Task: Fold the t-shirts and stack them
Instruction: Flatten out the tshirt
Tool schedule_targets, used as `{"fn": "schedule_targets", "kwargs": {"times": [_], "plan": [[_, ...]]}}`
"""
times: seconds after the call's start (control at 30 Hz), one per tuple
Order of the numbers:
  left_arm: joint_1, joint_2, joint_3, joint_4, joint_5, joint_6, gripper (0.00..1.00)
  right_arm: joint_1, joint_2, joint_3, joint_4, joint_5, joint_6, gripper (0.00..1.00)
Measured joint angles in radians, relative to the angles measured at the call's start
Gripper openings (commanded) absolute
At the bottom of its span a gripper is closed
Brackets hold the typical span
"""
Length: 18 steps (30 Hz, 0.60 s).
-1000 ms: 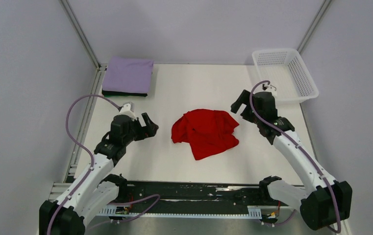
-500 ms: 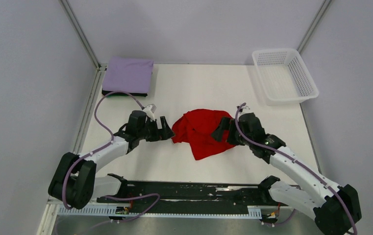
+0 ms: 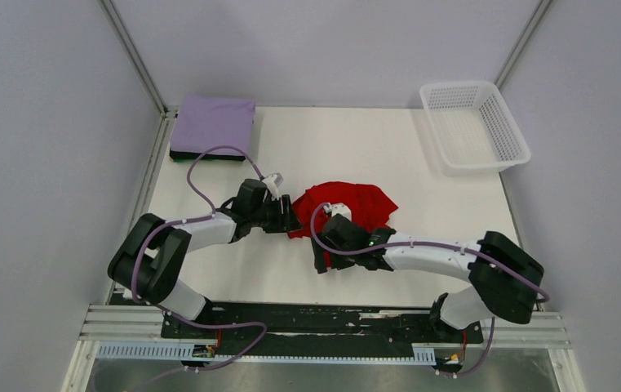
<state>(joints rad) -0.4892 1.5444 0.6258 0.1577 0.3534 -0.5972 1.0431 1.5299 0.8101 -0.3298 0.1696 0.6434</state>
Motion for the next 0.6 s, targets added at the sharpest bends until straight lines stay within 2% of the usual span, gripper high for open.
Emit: {"fn": "schedule_targets", "kwargs": {"times": [0.03,0.1,0.27,0.4,0.43,0.6], "plan": [[0.0,0.007,0.002,0.001,0.001,0.001,0.1,0.003,0.029,0.017,0.002,0.012,0.0,0.68],[-0.001,0.01,0.002,0.0,-0.003,-0.001,0.0,0.006,0.081,0.064,-0.01,0.048,0.006,0.59],[-0.001,-0.019,0.002,-0.021,-0.032,0.002,0.0,0.006,0.157,0.137,-0.052,0.153,0.077,0.32],[-0.001,-0.106,-0.002,-0.04,-0.059,0.002,0.0,0.007,0.161,0.141,-0.116,0.245,0.171,0.03],[-0.001,-0.131,-0.002,-0.047,-0.065,0.002,0.0,0.007,0.162,0.142,-0.129,0.263,0.189,0.0],[-0.002,-0.259,-0.006,-0.107,-0.11,0.005,0.0,0.002,0.158,0.145,-0.228,0.373,0.285,0.0]]}}
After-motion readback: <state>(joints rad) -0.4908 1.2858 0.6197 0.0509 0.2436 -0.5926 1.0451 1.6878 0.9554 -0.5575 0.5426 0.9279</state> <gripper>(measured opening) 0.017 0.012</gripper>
